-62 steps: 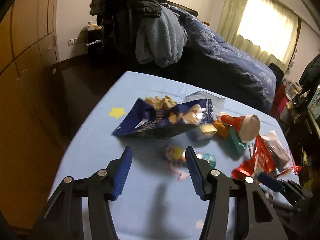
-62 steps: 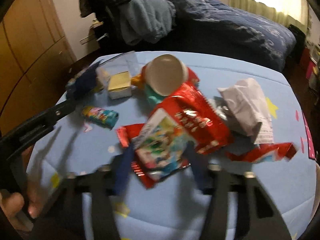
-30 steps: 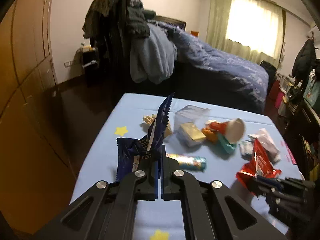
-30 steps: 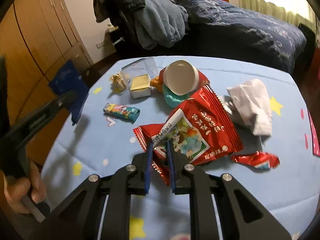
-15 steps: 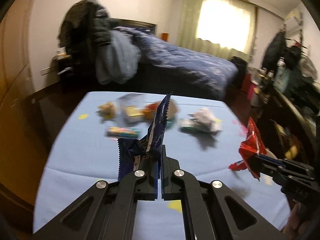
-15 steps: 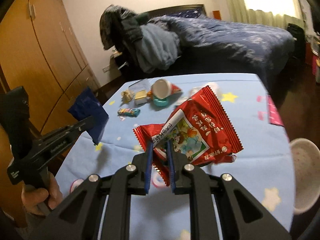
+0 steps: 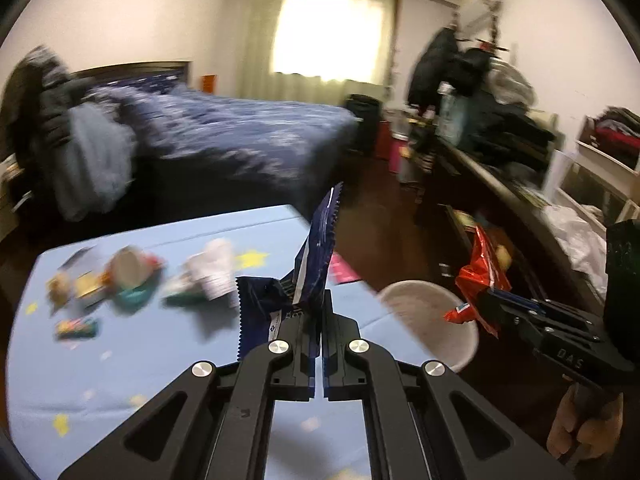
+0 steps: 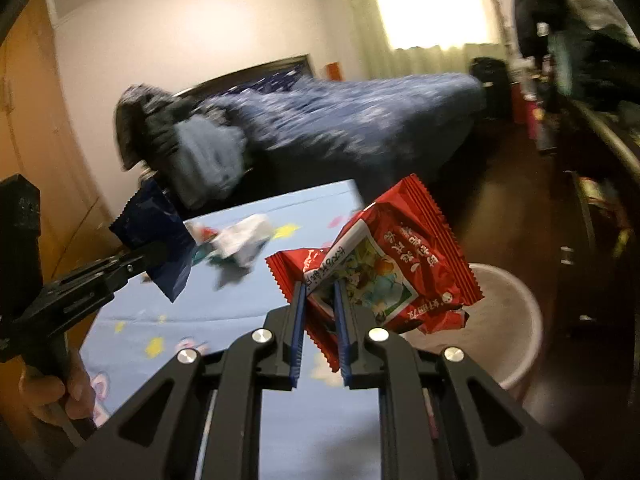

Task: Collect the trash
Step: 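Carry both wrappers to the wastebasket and open both tools to drop them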

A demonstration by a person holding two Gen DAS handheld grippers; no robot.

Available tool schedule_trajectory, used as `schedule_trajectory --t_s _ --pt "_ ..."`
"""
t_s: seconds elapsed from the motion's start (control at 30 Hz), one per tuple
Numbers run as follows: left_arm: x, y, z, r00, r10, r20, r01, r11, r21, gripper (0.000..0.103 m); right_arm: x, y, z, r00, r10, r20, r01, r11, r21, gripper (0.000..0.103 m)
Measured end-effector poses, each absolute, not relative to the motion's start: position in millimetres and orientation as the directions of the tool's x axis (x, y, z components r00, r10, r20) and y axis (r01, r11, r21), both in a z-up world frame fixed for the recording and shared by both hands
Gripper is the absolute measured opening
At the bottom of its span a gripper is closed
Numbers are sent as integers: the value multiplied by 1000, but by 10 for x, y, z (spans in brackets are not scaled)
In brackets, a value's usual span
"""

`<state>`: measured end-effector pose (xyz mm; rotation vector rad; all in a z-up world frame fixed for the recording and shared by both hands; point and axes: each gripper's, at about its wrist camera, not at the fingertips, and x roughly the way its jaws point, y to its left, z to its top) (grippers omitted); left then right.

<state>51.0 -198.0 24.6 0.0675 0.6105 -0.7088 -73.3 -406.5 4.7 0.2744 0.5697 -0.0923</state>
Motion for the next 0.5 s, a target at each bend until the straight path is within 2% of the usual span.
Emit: schedule_trajectory --t_s 0.2,0.5 --pt "713 -2740 125 464 -669 -581 725 663 -185 3 -792 -4550 -121 829 -73 -555 249 936 249 16" --pt "777 -3641 -187 313 -713 -628 803 551 -226 3 -631 -5009 -570 796 -60 -603 295 907 300 16"
